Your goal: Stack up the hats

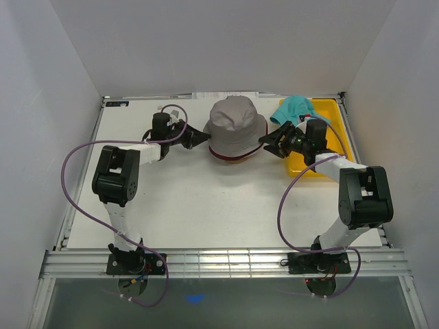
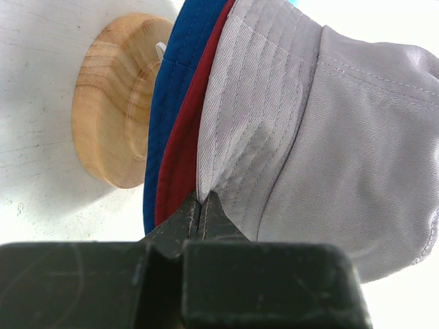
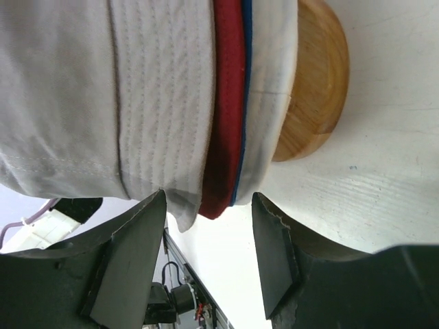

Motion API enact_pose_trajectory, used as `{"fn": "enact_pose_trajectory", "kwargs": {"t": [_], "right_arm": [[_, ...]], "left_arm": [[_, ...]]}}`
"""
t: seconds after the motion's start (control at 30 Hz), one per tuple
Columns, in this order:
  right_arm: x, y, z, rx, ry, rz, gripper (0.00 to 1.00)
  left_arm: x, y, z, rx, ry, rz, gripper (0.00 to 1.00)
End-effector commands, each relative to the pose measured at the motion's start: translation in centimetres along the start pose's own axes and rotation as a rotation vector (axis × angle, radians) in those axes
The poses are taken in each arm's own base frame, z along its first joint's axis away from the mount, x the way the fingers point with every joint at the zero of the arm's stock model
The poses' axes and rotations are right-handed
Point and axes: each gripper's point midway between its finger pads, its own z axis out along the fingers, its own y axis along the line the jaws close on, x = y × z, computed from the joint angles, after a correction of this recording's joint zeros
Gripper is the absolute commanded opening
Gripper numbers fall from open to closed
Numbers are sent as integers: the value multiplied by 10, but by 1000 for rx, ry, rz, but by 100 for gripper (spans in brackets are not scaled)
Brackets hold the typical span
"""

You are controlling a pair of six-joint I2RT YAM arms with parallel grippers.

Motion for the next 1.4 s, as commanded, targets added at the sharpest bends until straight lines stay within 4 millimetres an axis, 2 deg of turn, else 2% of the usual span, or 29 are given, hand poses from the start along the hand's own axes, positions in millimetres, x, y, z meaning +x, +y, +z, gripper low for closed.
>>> {"fn": "enact_pose_trajectory", "kwargs": {"t": [0.0, 0.37, 0.67, 1.07, 1.37], "right_arm": [[-9, 27, -6, -87, -51, -44, 59], [-8, 32, -6, -140, -62, 1, 57], [-10, 37, -4, -173, -64, 15, 50], [-18, 26, 6, -174, -70, 52, 49], [-27, 28, 4, -249, -93, 98, 49]], "left_arm": [[-10, 1, -9, -24, -50, 4, 0], [-9, 1, -9, -25, -47, 5, 0], [-8, 3, -9, -28, -46, 2, 0], [-8, 3, -10, -27, -43, 2, 0], [-7, 5, -10, -31, -42, -3, 0]]}}
